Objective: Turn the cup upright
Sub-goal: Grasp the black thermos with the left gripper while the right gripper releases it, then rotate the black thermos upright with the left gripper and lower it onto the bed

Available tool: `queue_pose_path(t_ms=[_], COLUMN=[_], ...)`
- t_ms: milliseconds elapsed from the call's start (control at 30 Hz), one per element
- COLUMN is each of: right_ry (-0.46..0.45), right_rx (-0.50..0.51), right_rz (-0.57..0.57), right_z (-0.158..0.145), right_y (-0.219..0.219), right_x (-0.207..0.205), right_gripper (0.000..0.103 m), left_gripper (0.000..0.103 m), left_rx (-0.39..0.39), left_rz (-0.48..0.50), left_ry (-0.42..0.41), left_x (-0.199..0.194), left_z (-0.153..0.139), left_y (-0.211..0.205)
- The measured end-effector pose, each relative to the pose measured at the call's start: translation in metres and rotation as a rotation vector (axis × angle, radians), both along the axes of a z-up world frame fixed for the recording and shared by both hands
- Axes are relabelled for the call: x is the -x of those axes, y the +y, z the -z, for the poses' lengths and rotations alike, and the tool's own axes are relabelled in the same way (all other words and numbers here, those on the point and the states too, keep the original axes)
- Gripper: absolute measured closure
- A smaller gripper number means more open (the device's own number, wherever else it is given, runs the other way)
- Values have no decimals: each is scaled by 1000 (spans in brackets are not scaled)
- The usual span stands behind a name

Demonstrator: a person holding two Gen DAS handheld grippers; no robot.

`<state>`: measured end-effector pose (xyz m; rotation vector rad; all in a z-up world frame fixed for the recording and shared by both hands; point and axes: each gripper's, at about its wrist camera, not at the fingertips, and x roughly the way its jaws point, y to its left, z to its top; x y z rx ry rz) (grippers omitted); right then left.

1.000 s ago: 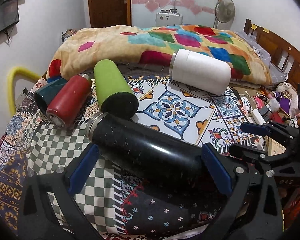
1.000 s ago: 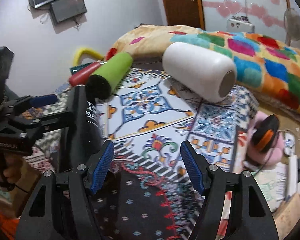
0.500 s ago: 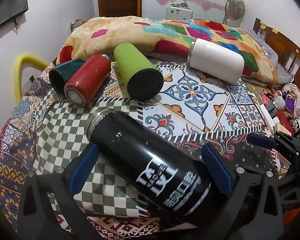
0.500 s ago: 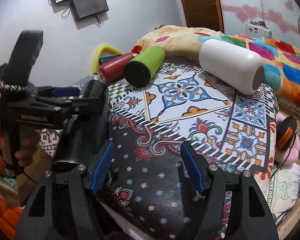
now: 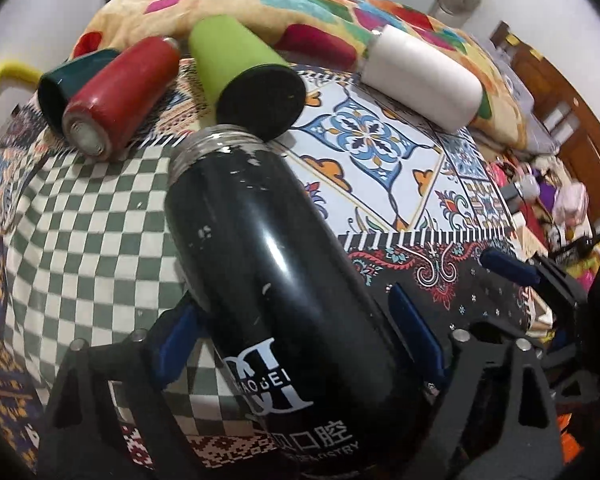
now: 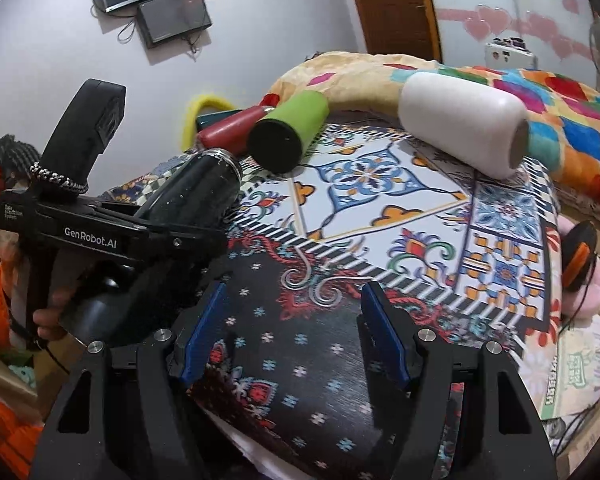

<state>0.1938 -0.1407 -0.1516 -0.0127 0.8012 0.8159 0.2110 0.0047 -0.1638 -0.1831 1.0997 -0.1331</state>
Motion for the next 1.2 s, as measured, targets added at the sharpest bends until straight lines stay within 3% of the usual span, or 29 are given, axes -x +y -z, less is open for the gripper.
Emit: queue_pose_path(t_ms=[267, 400, 900, 1200], right_ry=[-26, -42, -140, -211], right_rx=[-24, -28, -85, -75], right_rz=[42, 52, 107, 150], right_z=[-9, -12, -46, -62], right_y=[-11, -11, -15, -12], right_x=[0, 1, 2, 1], right_gripper=[37, 37, 37, 37], left_gripper=[33, 36, 38, 39], left_rx=[-98, -162, -151, -196], left_rz=[133, 163, 118, 107], left_ry=[-20, -63, -267, -426], left_x=[-12, -15, 8, 25], left_z=[-9, -15, -68, -100], left_y=[-19, -27, -15, -15])
